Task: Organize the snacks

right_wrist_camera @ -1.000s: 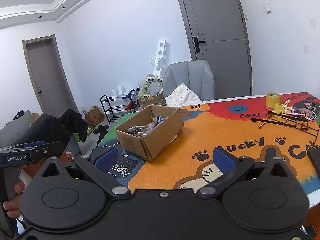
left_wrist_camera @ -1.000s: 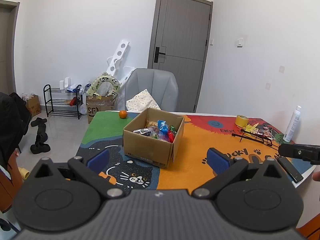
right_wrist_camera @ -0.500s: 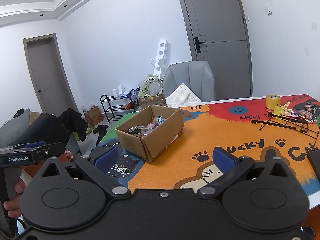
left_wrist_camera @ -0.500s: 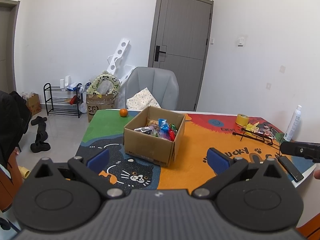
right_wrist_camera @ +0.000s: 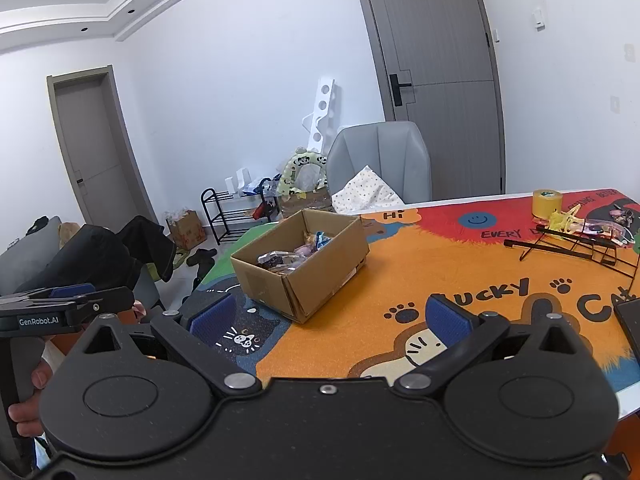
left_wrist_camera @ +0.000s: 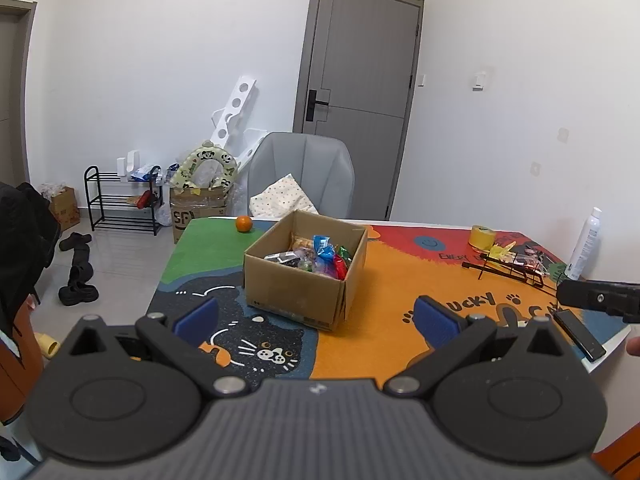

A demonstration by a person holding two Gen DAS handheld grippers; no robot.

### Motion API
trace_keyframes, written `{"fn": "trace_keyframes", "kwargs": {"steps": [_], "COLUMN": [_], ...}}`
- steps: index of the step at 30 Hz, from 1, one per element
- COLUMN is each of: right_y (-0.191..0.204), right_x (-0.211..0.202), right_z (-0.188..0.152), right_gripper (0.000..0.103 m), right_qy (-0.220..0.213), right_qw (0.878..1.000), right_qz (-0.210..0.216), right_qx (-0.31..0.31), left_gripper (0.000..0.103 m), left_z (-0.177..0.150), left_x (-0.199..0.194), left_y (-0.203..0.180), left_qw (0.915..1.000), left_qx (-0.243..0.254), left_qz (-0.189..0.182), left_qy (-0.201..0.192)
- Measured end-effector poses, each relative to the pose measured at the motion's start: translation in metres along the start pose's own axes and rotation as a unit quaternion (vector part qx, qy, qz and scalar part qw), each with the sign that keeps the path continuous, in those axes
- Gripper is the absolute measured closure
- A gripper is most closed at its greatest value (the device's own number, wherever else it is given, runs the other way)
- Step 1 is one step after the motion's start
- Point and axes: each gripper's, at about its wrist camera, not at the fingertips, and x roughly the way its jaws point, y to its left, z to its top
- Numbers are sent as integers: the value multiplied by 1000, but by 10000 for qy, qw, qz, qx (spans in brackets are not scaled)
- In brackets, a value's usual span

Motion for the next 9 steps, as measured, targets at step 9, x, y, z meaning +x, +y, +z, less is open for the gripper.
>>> {"fn": "trace_keyframes", "kwargs": {"steps": [9], "right_y": [1], "right_x": [-1], "right_z": [0], "right_gripper": [0], "right_qy": [11], "right_qw": [10000], "right_qz": [4], "right_qx": [8], "left_gripper": [0], "left_z": [-2], "left_x": [2], "left_y": [-1], "left_qw": [10000], "left_qx": [13], "left_qz": [-7], "left_qy": [8]}}
